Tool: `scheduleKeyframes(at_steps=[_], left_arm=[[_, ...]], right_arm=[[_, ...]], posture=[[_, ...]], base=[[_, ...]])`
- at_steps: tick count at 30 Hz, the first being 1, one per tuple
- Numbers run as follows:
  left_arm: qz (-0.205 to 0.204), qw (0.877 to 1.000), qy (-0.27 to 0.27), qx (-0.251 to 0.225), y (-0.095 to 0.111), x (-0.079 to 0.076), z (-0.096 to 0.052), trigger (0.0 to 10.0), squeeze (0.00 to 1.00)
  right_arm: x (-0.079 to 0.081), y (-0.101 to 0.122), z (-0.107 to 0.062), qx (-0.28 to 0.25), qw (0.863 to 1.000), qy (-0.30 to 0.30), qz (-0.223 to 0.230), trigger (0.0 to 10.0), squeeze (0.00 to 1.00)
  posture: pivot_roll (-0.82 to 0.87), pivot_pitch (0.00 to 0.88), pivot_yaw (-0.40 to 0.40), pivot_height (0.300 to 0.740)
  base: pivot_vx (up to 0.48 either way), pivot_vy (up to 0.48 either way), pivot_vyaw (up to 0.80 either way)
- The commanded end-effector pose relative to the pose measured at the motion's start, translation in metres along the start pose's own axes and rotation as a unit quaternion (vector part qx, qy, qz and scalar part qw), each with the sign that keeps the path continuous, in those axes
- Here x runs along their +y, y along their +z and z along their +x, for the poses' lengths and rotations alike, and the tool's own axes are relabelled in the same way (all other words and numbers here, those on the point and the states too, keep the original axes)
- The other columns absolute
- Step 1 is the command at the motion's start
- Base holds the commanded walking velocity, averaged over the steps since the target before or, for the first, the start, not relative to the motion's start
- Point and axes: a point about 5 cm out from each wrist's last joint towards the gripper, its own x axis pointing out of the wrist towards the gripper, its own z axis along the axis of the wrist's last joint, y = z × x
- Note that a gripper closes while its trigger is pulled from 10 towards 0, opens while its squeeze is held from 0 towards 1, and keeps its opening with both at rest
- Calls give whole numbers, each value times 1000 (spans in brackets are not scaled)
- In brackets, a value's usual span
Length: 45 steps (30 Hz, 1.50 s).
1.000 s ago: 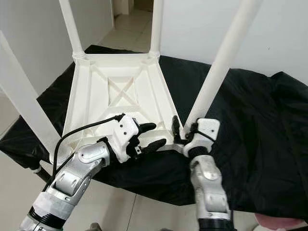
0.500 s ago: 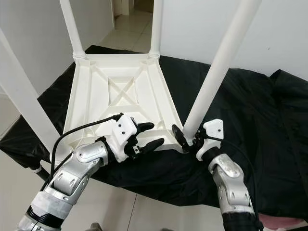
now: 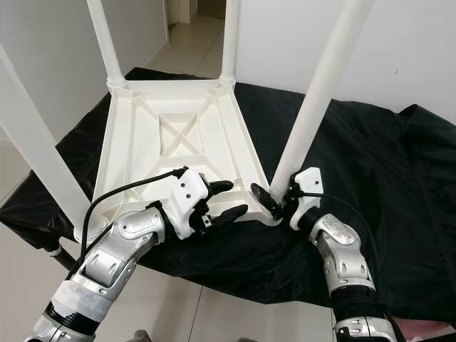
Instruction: Building children table
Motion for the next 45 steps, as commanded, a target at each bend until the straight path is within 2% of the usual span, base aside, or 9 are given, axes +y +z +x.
scheduleKeyframes(at_steps=[1,6,7,17,26,29,35,40,45], left_arm=[[8,1000,4,7,-3,-1,1,10000,0],[12,1000,2,11,-4,-2,2,10000,0],[12,1000,1,10,-4,-2,2,10000,0],[21,1000,4,17,-6,-1,1,10000,0],[21,999,9,23,-9,-3,-1,10000,0],[20,999,8,28,-12,-5,-2,10000,0],[22,999,8,29,-12,-5,-2,10000,0],[18,999,13,29,-12,-5,-3,10000,0],[15,999,16,30,-13,-6,-5,10000,0]], right_arm=[[-3,0,-1,-1,1000,3,1,0,0],[-5,-2,-3,0,1000,0,0,0,0],[-5,-2,-3,0,1000,-1,-1,10000,0],[0,3,-3,-29,998,-51,6,10000,0],[20,8,1,-55,988,-142,10,10000,0],[32,8,4,-64,975,-210,35,10000,0],[42,9,5,-59,957,-280,49,10000,0],[57,9,9,-43,933,-353,58,10000,0],[63,12,11,-42,933,-353,62,10000,0]], posture=[[-36,0,-49,740],[-42,0,-48,740],[-42,0,-48,740],[-40,0,-55,740],[-52,0,-48,740],[-55,0,-46,740],[-57,0,-49,740],[-51,0,-57,740],[-49,0,-56,740]], base=[[0,0,0],[0,0,0],[0,0,0],[0,0,0],[0,0,0],[0,0,0],[0,0,0],[0,0,0],[0,0,0]])
